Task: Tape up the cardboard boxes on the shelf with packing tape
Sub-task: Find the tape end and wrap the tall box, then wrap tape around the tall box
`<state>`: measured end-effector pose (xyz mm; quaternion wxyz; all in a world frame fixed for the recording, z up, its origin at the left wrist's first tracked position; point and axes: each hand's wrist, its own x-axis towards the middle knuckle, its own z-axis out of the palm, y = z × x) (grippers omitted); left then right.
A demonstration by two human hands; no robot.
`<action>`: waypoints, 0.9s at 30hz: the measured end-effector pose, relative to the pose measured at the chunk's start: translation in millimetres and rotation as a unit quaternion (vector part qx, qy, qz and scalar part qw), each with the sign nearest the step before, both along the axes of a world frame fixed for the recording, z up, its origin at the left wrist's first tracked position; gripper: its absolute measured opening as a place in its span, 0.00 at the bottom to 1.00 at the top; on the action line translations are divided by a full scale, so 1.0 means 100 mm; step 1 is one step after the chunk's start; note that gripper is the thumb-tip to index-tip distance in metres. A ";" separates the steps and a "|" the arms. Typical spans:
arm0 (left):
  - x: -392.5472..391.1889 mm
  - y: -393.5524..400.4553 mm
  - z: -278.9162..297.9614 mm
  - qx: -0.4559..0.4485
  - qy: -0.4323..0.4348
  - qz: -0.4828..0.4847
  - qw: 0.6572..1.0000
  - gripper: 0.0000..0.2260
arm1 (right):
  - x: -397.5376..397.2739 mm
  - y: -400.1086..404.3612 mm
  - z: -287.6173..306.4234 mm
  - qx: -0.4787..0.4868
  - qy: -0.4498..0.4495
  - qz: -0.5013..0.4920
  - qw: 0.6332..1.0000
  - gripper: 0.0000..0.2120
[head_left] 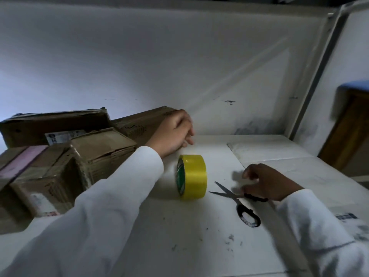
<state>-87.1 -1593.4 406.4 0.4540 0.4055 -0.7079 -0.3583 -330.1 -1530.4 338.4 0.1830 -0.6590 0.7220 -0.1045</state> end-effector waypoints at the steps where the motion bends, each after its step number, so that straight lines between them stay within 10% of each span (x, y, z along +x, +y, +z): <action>1: 0.00 0.03 -0.04 0.005 0.013 0.007 1.000 0.11 | -0.02 0.05 0.03 0.008 0.043 -0.010 0.999 0.13; 12: 0.08 0.34 -0.05 0.030 0.015 -0.004 0.999 0.12 | 0.21 0.24 -0.09 0.020 0.222 -0.015 0.975 0.14; 19: 0.23 0.49 0.04 0.034 0.011 -0.011 0.999 0.12 | 0.16 0.29 0.57 -0.077 -0.185 0.040 0.979 0.20; 27: 0.28 0.63 0.01 0.023 -0.019 -0.025 0.999 0.11 | 0.38 0.42 0.71 0.095 0.066 0.176 0.978 0.14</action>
